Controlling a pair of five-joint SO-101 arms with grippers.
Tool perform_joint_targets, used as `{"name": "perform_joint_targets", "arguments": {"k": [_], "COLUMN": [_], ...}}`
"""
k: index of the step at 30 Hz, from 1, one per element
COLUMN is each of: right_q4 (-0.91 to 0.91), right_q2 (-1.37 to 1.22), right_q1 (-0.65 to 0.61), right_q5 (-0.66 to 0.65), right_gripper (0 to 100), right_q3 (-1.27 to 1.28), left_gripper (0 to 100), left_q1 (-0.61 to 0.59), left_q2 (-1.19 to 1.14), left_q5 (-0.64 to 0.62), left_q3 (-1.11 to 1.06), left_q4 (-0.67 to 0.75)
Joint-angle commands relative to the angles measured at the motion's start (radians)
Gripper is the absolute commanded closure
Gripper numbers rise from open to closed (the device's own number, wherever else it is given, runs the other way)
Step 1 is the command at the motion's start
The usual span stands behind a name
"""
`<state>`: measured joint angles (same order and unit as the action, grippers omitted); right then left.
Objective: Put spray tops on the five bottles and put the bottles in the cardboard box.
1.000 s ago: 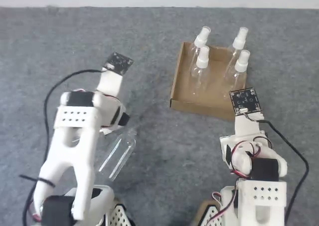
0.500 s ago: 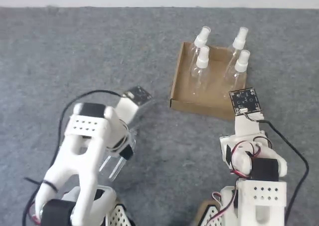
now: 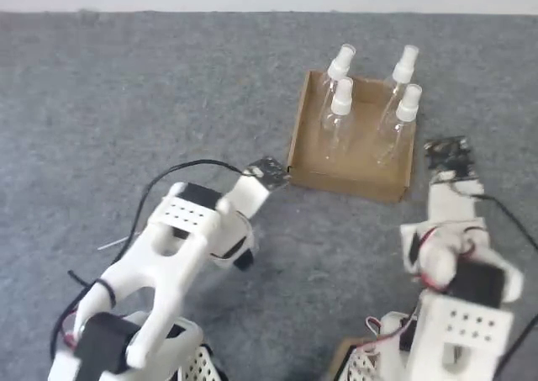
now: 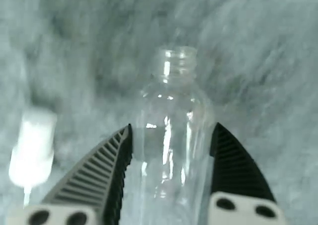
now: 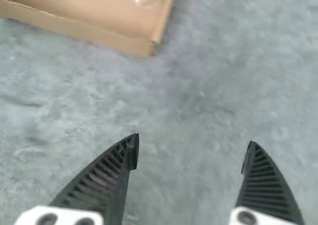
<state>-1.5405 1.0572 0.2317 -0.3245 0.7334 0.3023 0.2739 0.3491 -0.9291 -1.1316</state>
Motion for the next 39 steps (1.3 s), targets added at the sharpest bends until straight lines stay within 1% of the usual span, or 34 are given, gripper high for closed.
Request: {"name": "perform_joint_targets", "arguments": {"k": [1, 4, 7, 10, 13, 18, 22, 25, 28, 31, 34, 39], "right_q4": [-0.022, -0.044, -0.101, -0.122, -0.122, -0.122, -0.122, -0.122, -0.119, -0.113, -0.113, -0.113], "right_q2": [-0.099, -0.142, -0.156, -0.156, -0.163, -0.163, -0.163, -0.163, -0.163, -0.163, -0.163, -0.163], "right_q1": [0.085, 0.119, 0.122, 0.122, 0.124, 0.124, 0.124, 0.128, 0.165, 0.193, 0.193, 0.193], "right_q5": [-0.025, -0.061, -0.097, -0.098, -0.098, -0.098, -0.1, -0.1, -0.101, -0.103, -0.103, -0.103], "right_gripper": [71.4, 71.4, 71.4, 71.4, 71.4, 71.4, 71.4, 71.4, 71.4, 71.4, 71.4, 71.4], "right_q3": [-0.163, -0.23, -0.29, -0.324, -0.336, -0.336, -0.334, -0.334, -0.334, -0.334, -0.334, -0.334], "left_gripper": [87, 90, 90, 90, 90, 90, 90, 90, 89, 82, 77, 77], "left_q1": [0.109, 0.206, 0.285, 0.358, 0.411, 0.47, 0.535, 0.574, 0.58, 0.58, 0.583, 0.58], "left_q2": [-0.08, -0.123, -0.172, -0.25, -0.367, -0.601, -0.772, -0.881, -0.962, -1.008, -1.016, -1.016], "left_q5": [-0.066, -0.117, -0.173, -0.203, -0.265, -0.417, -0.528, -0.585, -0.585, -0.586, -0.586, -0.588], "left_q3": [-0.01, 0.045, 0.174, 0.323, 0.476, 0.771, 1.05, 1.251, 1.426, 1.544, 1.593, 1.593], "left_q4": [0.081, 0.091, 0.044, -0.006, -0.018, -0.025, -0.115, -0.204, -0.316, -0.407, -0.44, -0.445]}}
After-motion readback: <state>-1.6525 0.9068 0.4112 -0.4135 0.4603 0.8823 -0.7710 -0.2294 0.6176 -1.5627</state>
